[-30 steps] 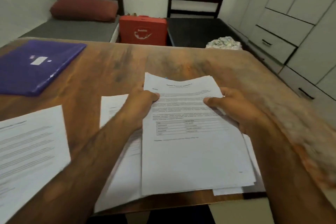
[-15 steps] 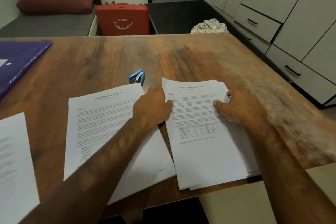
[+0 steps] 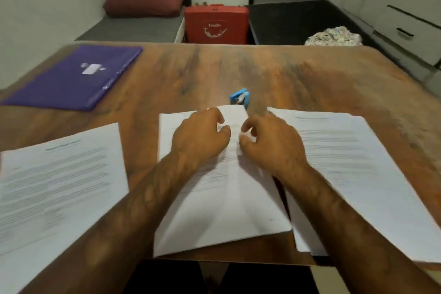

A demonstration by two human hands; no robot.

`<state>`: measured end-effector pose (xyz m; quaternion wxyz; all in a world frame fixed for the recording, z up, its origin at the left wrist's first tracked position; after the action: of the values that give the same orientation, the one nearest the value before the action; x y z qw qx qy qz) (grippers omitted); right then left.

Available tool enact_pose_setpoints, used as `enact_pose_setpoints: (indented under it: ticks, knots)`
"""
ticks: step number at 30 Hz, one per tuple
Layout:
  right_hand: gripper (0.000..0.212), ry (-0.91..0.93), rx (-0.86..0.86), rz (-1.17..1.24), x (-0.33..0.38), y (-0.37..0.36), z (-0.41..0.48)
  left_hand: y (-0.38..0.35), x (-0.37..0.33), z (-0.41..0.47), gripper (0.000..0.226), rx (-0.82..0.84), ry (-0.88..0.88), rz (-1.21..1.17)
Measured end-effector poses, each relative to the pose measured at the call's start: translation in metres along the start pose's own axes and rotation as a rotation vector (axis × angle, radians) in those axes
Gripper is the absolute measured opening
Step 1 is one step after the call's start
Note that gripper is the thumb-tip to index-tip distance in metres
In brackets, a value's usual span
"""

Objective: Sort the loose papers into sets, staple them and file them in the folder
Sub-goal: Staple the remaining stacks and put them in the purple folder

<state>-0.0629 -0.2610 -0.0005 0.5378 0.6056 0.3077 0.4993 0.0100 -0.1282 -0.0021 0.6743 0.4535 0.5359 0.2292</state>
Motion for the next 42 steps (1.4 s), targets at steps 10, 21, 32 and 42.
enact_pose_setpoints:
  ticks: [10, 21, 32, 42]
  knots:
    - [0.024, 0.325, 0.151, 0.165, 0.188, -0.069, -0.011, 0.141, 0.209, -0.089, 0.048, -0.257, 0.462, 0.218]
    - [0.071, 0.337, 0.164, 0.059, 0.232, -0.098, -0.030, 0.147, 0.286, -0.137, 0.085, -0.228, 0.673, 0.356]
    - [0.069, 0.326, 0.128, 0.088, 0.227, -0.106, -0.031, 0.160, 0.288, -0.143, 0.031, -0.519, 0.611, -0.697]
    - [0.051, 0.340, 0.124, 0.301, 0.223, -0.074, -0.032, 0.196, 0.265, -0.158, 0.017, -0.494, 0.512, -0.979]
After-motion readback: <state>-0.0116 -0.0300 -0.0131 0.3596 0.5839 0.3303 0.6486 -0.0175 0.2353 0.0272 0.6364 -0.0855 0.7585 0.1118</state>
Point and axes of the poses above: each hand's wrist, its own z-axis towards the middle knuckle, its own y-axis out of the back of the hand, x = y × z, the point moved 7 cm from there along z, towards the middle knuckle, and after that the axes turned 6 degrees about -z, right-handed, at the moved point
